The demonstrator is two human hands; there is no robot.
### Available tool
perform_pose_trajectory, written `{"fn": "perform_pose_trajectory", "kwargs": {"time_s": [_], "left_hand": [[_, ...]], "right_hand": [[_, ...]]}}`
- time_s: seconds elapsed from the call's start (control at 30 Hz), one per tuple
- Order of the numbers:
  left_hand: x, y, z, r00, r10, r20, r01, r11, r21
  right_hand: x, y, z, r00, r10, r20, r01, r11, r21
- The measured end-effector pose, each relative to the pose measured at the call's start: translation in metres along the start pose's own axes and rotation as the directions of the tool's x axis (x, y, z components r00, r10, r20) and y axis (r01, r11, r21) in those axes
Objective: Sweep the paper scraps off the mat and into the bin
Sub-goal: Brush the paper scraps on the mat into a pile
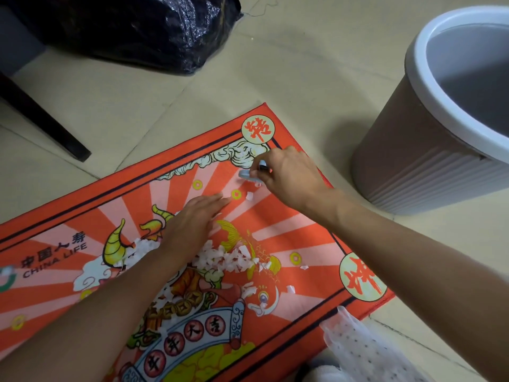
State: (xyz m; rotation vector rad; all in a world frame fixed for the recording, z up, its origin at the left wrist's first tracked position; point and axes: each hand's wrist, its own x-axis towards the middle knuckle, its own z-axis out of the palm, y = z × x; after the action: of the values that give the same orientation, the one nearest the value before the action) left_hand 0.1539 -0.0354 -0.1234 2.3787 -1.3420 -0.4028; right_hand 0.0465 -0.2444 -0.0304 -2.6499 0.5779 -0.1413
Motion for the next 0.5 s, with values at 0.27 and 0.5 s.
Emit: {"fn": "perform_pose_trajectory", "kwargs": {"time_s": [0.27, 0.5], "left_hand": [[-0.008, -0.009, -0.013, 0.997, -0.076, -0.018, 0.077, 0.996, 0.054], [-0.022, -0.018, -0.020, 0.993, -0.118, -0.030, 0.120, 0.988, 0.096]], "right_hand": [[-0.012, -0.012, 0.002, 0.993, -0.041, 0.112, 0.030, 0.995, 0.097], [-0.036, -0.038, 0.015, 0.978, -0.133, 0.159, 0.113, 0.985, 0.128]]}}
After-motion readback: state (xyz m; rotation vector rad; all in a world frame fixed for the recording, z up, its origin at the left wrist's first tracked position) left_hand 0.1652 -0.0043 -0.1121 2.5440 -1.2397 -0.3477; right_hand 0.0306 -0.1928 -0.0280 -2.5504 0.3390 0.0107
